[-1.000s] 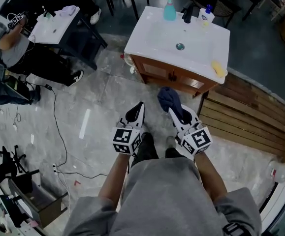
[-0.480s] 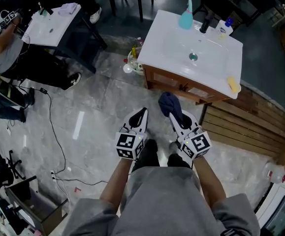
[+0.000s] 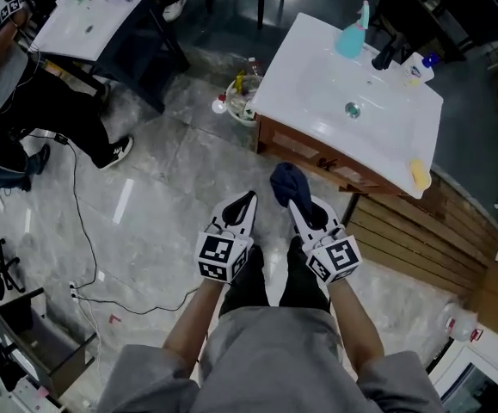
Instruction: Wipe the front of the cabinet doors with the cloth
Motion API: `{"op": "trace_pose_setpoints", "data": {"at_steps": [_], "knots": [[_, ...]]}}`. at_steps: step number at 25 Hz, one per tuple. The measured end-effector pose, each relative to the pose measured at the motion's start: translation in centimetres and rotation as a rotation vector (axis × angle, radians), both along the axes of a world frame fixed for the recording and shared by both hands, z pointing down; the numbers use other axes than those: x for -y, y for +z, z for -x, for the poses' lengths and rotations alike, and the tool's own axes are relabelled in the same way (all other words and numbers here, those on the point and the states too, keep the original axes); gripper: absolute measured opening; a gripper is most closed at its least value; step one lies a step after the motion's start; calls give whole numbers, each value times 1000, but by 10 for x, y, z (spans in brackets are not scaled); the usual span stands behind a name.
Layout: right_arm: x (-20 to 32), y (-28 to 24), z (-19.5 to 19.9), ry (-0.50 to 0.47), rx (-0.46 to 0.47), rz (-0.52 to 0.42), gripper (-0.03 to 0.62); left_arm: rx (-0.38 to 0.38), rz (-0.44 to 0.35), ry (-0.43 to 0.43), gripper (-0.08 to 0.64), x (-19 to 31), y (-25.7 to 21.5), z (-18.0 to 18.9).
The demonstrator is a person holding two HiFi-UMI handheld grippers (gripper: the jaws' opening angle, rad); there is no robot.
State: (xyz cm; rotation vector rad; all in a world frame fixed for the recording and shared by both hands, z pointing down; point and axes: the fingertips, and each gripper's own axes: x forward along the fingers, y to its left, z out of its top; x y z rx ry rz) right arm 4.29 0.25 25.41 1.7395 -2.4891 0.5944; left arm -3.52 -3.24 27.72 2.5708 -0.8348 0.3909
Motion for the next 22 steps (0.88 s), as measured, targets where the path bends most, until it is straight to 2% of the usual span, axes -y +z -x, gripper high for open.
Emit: {"op": "trace_pose_setpoints", "data": {"at_steps": [10, 22], "knots": [[26, 38, -18, -110, 30, 52, 58, 10, 15, -130, 9, 21, 31, -7], [69, 103, -16, -143, 19, 79, 58, 16, 13, -166, 11, 44, 84, -6]]}}
